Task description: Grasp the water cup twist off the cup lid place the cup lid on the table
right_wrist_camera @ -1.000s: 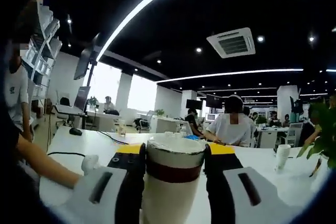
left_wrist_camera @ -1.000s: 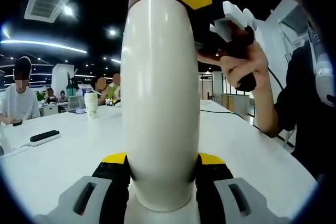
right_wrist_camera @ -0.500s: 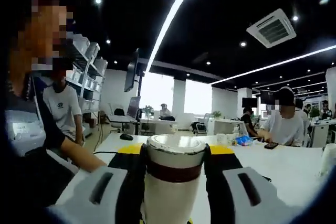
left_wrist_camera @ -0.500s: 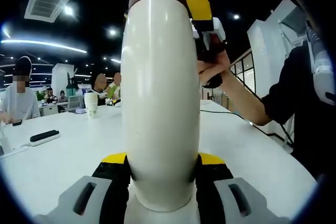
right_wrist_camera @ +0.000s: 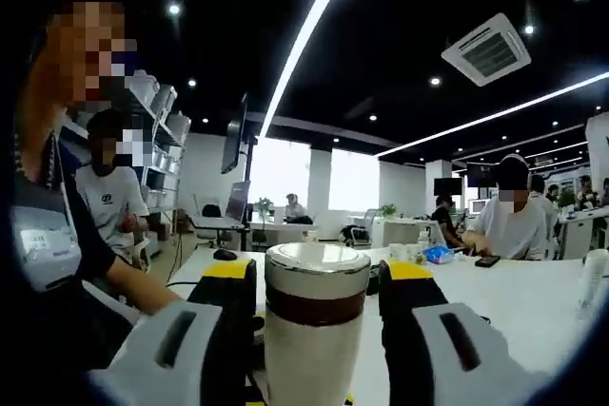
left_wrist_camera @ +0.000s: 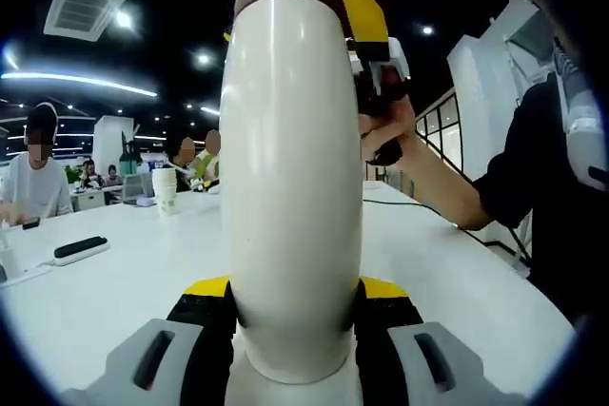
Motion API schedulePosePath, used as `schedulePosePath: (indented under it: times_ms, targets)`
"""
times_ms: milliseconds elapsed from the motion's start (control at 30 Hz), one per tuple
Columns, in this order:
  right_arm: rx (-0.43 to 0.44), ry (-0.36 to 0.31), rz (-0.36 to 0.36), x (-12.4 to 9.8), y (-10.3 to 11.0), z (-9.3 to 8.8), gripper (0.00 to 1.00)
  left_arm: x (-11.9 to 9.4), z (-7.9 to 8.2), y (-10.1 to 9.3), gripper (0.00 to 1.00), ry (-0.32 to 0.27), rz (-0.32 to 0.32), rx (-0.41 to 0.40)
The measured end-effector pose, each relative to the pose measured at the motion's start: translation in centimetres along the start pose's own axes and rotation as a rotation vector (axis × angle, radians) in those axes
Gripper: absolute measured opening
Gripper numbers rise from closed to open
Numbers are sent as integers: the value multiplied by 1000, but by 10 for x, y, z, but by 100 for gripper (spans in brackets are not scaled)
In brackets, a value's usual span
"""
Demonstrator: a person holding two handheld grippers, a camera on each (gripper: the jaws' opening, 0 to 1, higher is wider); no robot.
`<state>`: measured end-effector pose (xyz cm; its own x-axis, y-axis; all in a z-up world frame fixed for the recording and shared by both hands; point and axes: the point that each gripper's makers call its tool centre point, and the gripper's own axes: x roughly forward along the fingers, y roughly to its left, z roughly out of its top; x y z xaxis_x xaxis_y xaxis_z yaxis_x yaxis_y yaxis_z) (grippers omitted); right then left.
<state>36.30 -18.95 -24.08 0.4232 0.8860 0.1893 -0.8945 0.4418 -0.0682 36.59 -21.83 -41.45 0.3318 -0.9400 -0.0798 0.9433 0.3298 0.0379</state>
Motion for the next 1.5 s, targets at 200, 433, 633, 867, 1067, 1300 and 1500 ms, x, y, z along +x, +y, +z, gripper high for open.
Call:
schedulePosePath:
  times_ms: [200,433,633,867,1067,1300,1500]
  targets:
    - [-76,-8,-256,-7,8,13,57,1,0,-4,50,1,1,1]
    - [-198,4,-400,-9,11,17,54,1,0,-4,50,2,5,1]
    - [-162,57,-418,-4,-10,3,53,0,0,0,50,2,6,0]
    - [-112,77,-330,-2,-10,-5,46,-1,0,2,50,1,5,0]
    - [-70,81,-160,0,-7,-5,46,-1,0,2,50,1,4,-1]
    - [-19,85,128,3,-2,-7,46,0,0,2,50,1,3,-2]
    - [-42,87,275,4,0,-10,46,0,0,1,50,0,2,-1]
